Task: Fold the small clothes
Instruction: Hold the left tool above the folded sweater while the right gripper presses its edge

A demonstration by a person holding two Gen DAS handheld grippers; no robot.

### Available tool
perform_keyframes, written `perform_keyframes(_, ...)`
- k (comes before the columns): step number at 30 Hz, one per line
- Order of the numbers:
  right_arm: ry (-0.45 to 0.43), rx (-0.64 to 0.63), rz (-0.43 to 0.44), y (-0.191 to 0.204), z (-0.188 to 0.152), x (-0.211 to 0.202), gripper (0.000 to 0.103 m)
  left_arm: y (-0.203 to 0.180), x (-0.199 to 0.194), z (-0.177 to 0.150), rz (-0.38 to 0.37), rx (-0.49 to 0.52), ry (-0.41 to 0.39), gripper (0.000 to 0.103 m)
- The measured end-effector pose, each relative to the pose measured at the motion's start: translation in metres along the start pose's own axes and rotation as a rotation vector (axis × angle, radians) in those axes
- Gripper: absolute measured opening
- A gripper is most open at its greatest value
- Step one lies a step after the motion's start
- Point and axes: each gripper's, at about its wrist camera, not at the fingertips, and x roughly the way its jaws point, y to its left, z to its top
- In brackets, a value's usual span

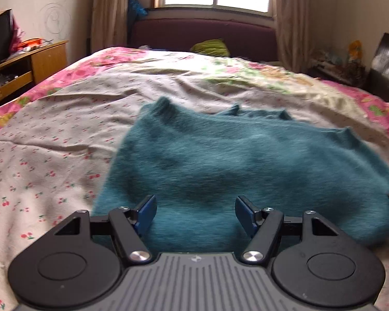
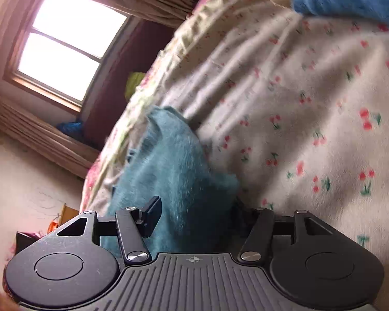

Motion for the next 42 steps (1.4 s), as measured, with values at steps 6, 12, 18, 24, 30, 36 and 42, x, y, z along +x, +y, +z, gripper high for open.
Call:
perform_keyframes(6, 0.037, -0.056, 0.017, 0.007, 0.011, 0.021, 0.058, -0.063, -0.004, 0.014, -0.133, 0.129, -0.015, 0.077)
perform_keyframes(12, 0.106, -0.126, 0.074, 0.010, 0.030, 0.032, 0.058, -0.093, 0.013, 0.019, -0.153, 0.154, 0.040, 0.077)
perform_keyframes(18, 0.229, 0.035, 0.190, -0.022, 0.053, 0.075, 0.058, -0.103, 0.031, 0.019, -0.106, 0.158, 0.086, 0.077)
perform_keyframes(24, 0.259, 0.012, 0.264, -0.015, 0.058, 0.074, 0.052, -0.111, 0.049, 0.026, -0.071, 0.148, 0.090, 0.077)
perform_keyframes(30, 0.235, -0.068, 0.259, -0.006, 0.063, 0.067, 0.037, -0.116, 0.058, 0.029, -0.065, 0.148, 0.074, 0.079)
perform_keyframes(36, 0.282, 0.023, 0.236, -0.026, 0.056, 0.085, 0.042, -0.118, 0.055, 0.032, -0.064, 0.172, 0.066, 0.079)
perform_keyframes(42, 0.291, 0.090, 0.244, -0.032, 0.058, 0.084, 0.033, -0.114, 0.056, 0.051, 0.037, 0.154, -0.083, 0.079)
